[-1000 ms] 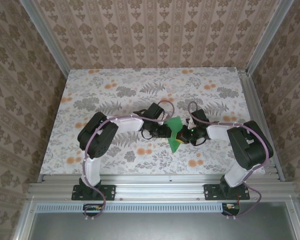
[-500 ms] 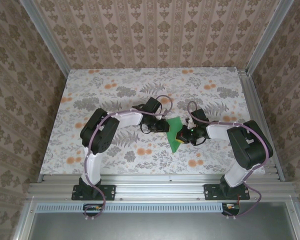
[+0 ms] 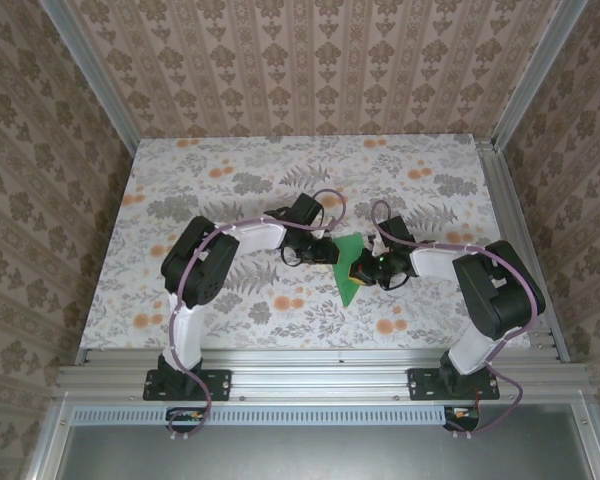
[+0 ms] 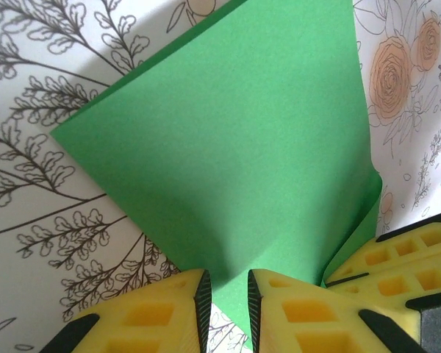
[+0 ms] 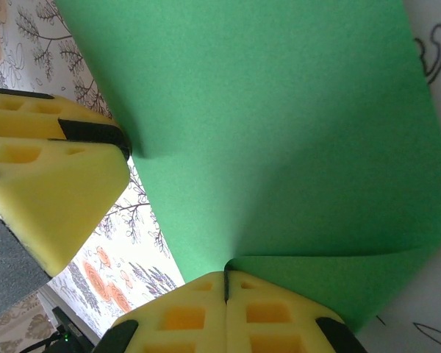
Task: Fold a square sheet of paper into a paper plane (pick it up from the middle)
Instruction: Third fold the triangle at the center of the table.
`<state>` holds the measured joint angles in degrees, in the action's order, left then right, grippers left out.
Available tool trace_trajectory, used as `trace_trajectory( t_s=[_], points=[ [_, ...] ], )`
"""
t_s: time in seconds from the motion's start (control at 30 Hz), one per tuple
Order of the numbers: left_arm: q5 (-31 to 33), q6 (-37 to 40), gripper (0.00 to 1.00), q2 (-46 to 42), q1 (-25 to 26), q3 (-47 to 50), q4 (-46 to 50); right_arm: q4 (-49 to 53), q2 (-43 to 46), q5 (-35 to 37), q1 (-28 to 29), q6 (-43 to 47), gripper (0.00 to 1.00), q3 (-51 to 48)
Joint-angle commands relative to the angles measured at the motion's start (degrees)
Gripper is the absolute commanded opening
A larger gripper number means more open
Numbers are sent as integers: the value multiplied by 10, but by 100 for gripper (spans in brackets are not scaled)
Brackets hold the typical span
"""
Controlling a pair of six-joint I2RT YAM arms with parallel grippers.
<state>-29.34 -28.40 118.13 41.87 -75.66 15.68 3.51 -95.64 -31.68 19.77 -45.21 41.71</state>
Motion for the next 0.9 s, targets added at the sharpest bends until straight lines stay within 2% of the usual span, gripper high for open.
trace_trajectory(
  t_s=[0.0,0.87],
  points=[
    [3,19,24,24,10,0,35,15,-4,14,6,-6,3,17],
    [3,12,24,25,16,8,27,-15,-33,7,12,-19,3,28]
  ],
)
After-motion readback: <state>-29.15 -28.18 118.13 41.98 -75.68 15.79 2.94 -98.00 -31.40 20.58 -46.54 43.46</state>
